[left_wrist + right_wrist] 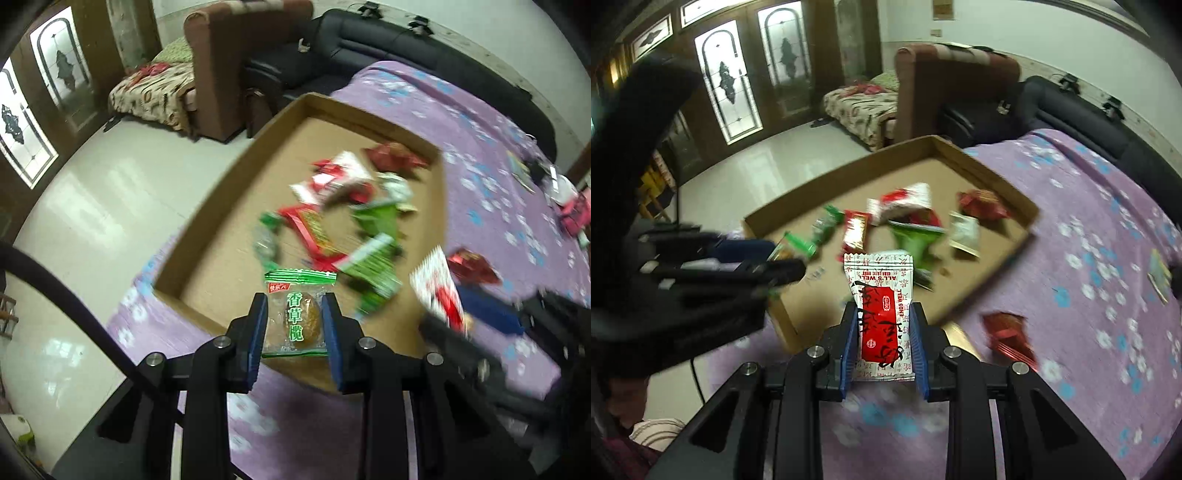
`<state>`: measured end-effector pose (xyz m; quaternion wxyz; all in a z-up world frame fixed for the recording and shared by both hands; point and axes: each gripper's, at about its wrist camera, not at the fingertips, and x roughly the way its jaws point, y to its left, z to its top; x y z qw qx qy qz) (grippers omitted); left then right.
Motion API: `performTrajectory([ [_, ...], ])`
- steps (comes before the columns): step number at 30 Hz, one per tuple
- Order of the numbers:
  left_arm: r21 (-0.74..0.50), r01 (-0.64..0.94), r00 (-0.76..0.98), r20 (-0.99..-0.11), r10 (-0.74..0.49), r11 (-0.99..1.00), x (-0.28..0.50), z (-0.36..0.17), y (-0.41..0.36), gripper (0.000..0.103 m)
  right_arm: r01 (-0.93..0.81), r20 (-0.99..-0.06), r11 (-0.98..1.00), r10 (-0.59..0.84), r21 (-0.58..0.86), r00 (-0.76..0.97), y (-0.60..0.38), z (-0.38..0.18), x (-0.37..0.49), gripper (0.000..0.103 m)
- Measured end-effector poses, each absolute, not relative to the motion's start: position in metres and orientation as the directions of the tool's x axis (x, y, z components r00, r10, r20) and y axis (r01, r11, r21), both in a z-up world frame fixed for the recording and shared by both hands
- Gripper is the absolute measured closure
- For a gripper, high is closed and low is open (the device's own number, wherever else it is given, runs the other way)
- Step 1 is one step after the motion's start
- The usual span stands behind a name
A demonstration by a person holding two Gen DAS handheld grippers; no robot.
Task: Organize snacks
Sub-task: 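Carry both packs over the cardboard box, then open both tools to drop the packs into the box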
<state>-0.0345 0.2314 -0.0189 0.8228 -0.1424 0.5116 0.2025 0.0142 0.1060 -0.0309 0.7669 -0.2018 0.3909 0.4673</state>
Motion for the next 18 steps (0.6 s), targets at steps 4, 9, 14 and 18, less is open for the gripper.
performTrajectory([
  [4, -0.017, -0.518, 0.343, -0.920, 0.190, 0.855, -0.020, -0.036, 0.259, 0.071, -0.882, -0.802, 0.464, 0.556, 0.083, 0.217, 0.131, -0.045, 0.010, 0.077],
  [9, -0.004, -0.537, 0.314, -0.929, 0.196, 0.844, -0.006, -0.048, 0.274, 0.071, -0.882, -0.824, 0.462, 0.534, 0.098, 0.188, 0.148, -0.059, 0.011, 0.077],
  [14, 0.010, -0.536, 0.286, -0.939, 0.193, 0.844, 0.004, -0.055, 0.280, 0.071, -0.881, -0.840, 0.468, 0.506, 0.077, 0.195, 0.155, -0.065, 0.014, 0.074],
  [18, -0.026, -0.555, 0.266, -0.953, 0.147, 0.832, 0.011, -0.059, 0.288, 0.071, -0.875, -0.851, 0.480, 0.484, 0.065, 0.202, 0.162, -0.070, 0.019, 0.074],
])
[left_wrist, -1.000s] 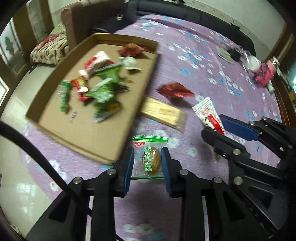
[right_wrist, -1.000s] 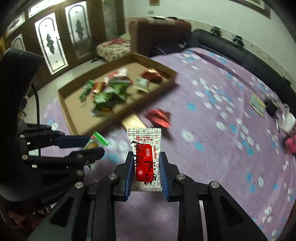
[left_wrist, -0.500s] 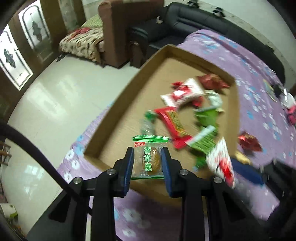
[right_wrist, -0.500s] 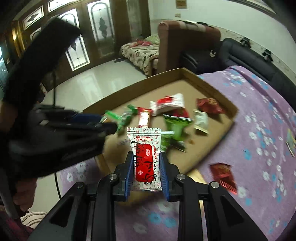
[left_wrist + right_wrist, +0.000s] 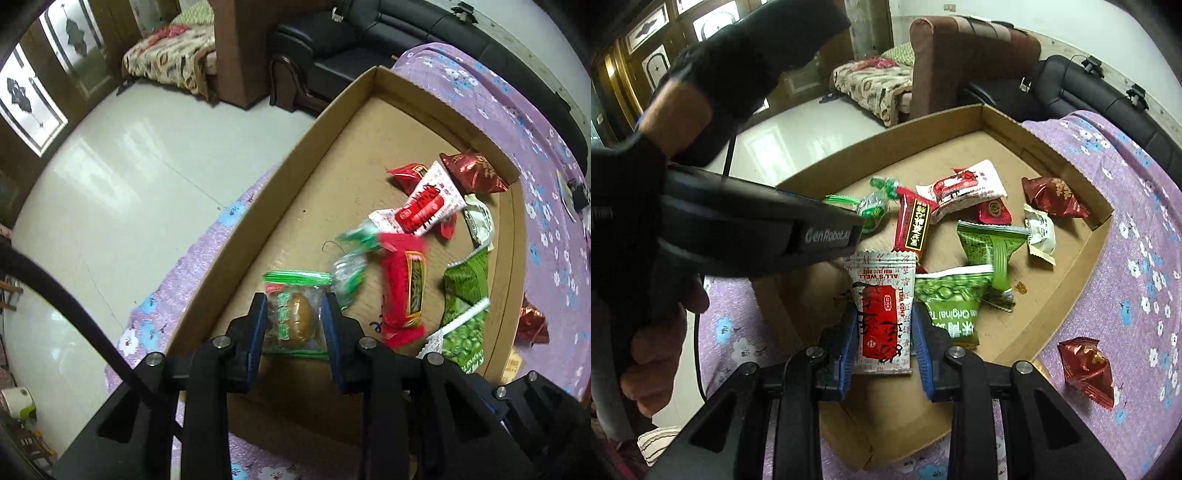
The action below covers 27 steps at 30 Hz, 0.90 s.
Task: Organize snacks
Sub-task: 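Open both tools to drop the packs into the box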
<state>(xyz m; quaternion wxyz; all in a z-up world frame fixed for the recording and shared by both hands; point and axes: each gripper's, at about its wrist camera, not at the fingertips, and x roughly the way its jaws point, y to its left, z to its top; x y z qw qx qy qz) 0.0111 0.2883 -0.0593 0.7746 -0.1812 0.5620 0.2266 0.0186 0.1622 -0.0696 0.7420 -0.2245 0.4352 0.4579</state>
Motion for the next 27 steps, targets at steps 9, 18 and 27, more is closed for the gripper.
performTrajectory([
  [9, -0.004, -0.567, 0.286, -0.939, 0.192, 0.824, 0.010, -0.050, 0.281, 0.057, -0.877, -0.838, 0.472, 0.511, 0.091, 0.188, 0.150, -0.053, 0.019, 0.058],
  [18, 0.039, -0.586, 0.325, -0.904, 0.278, 0.810, -0.005, -0.040, 0.264, 0.057, -0.877, -0.818, 0.466, 0.546, 0.118, 0.181, 0.119, -0.037, 0.009, 0.048],
  [27, 0.054, -0.587, 0.346, -0.885, 0.312, 0.807, -0.017, -0.027, 0.238, 0.049, -0.847, -0.790, 0.509, 0.578, 0.151, 0.206, 0.066, -0.027, 0.020, 0.044],
])
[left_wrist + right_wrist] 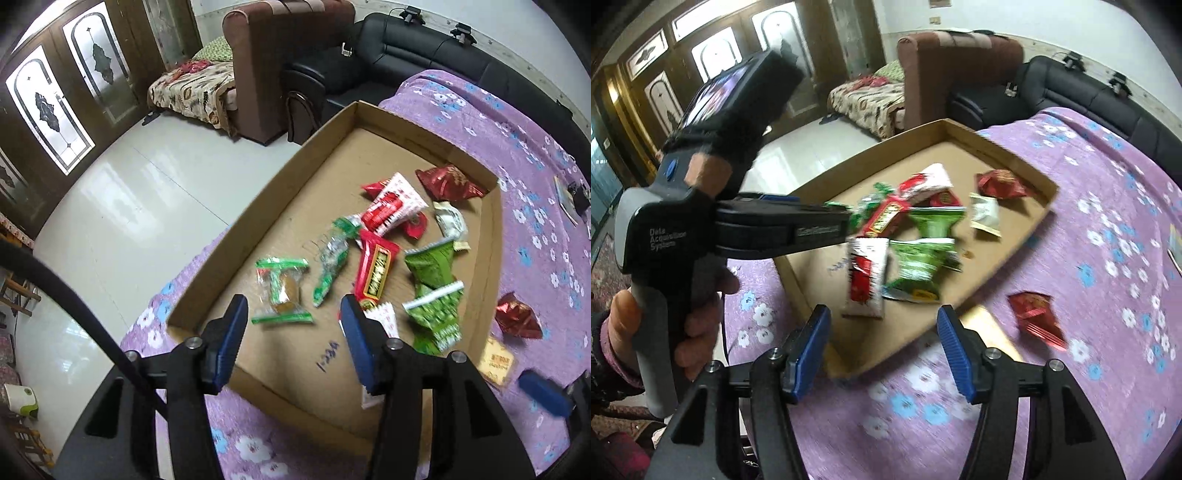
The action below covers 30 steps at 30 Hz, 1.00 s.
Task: Organize snacks
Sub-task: 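Open both tools to drop the packs into the box, then move both tools toward the red foil candy and clear gold pack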
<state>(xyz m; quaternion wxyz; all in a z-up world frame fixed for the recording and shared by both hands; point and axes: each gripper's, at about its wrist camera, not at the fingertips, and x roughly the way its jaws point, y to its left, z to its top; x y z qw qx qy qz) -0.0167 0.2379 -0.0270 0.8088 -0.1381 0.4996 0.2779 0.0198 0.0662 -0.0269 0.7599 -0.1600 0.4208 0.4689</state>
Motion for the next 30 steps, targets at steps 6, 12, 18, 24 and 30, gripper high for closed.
performTrajectory([
  [6, 0.007, -0.594, 0.373, -0.884, 0.283, 0.805, -0.031, -0.019, 0.217, 0.049, -0.783, -0.803, 0.615, 0.511, 0.092, 0.307, 0.014, -0.035, 0.065, 0.041],
  [12, -0.019, -0.573, 0.368, -0.899, 0.237, 0.819, -0.023, -0.019, 0.191, 0.048, -0.766, -0.813, 0.638, 0.487, 0.082, 0.319, 0.018, -0.048, 0.098, 0.041],
  [18, -0.025, -0.563, 0.363, -0.905, 0.220, 0.826, -0.022, -0.016, 0.177, 0.047, -0.784, -0.810, 0.618, 0.488, 0.057, 0.325, 0.051, -0.061, 0.109, 0.041],
  [24, -0.038, -0.556, 0.382, -0.899, 0.214, 0.830, -0.021, -0.008, 0.171, 0.047, -0.758, -0.847, 0.652, 0.406, 0.006, 0.343, 0.041, -0.081, 0.124, 0.054],
  [30, -0.103, -0.520, 0.391, -0.911, 0.129, 0.848, 0.002, -0.009, 0.154, 0.047, -0.637, -0.859, 0.770, 0.347, 0.033, 0.375, -0.019, -0.089, 0.149, 0.054],
])
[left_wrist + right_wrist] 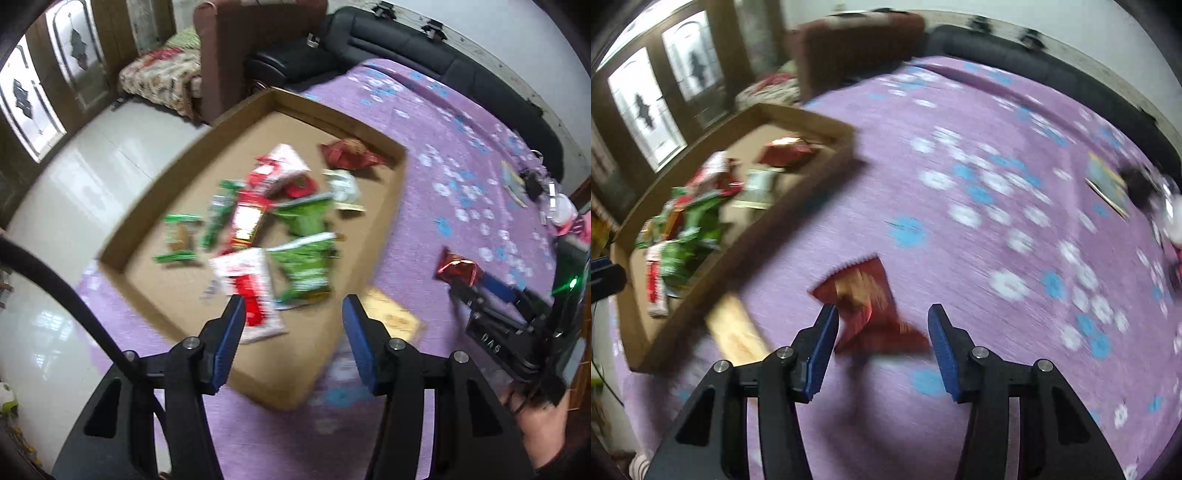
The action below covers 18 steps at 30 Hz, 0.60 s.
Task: Organize snacks
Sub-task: 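Move both tools toward the red foil candy and clear gold pack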
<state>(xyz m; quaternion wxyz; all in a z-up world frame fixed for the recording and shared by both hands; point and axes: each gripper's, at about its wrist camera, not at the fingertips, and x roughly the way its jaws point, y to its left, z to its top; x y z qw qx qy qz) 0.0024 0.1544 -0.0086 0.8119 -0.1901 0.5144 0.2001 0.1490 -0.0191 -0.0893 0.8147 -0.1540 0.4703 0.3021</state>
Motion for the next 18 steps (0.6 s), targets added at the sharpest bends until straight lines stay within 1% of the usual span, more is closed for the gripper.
performTrajectory([
  [2, -0.112, -0.509, 0.381, -0.918, 0.106, 0.853, 0.014, -0.010, 0.142, 0.047, -0.608, -0.866, 0.792, 0.338, 0.051, 0.368, -0.041, -0.091, 0.150, 0.053],
  [5, -0.141, -0.524, 0.354, -0.933, 0.064, 0.840, 0.033, -0.017, 0.117, 0.047, -0.595, -0.857, 0.798, 0.368, 0.093, 0.359, -0.062, -0.087, 0.145, 0.052],
  [7, -0.130, -0.571, 0.311, -0.948, 0.066, 0.811, 0.047, -0.024, 0.102, 0.047, -0.603, -0.853, 0.792, 0.378, 0.097, 0.359, -0.070, -0.085, 0.139, 0.052],
  [10, -0.080, -0.666, 0.222, -0.970, 0.094, 0.742, 0.065, -0.038, 0.086, 0.047, -0.616, -0.852, 0.782, 0.387, 0.099, 0.354, -0.078, -0.082, 0.132, 0.051],
  [13, -0.023, -0.757, 0.117, -0.988, 0.100, 0.653, 0.078, -0.053, 0.088, 0.047, -0.621, -0.850, 0.775, 0.401, 0.116, 0.343, -0.085, -0.079, 0.131, 0.051],
  [15, 0.004, -0.812, 0.060, -0.994, 0.090, 0.583, 0.078, -0.061, 0.094, 0.047, -0.625, -0.850, 0.771, 0.404, 0.118, 0.337, -0.087, -0.077, 0.133, 0.050],
  [18, 0.001, -0.855, 0.029, -0.998, 0.049, 0.519, 0.077, -0.072, 0.102, 0.047, -0.638, -0.849, 0.762, 0.407, 0.112, 0.337, -0.089, -0.074, 0.135, 0.049],
])
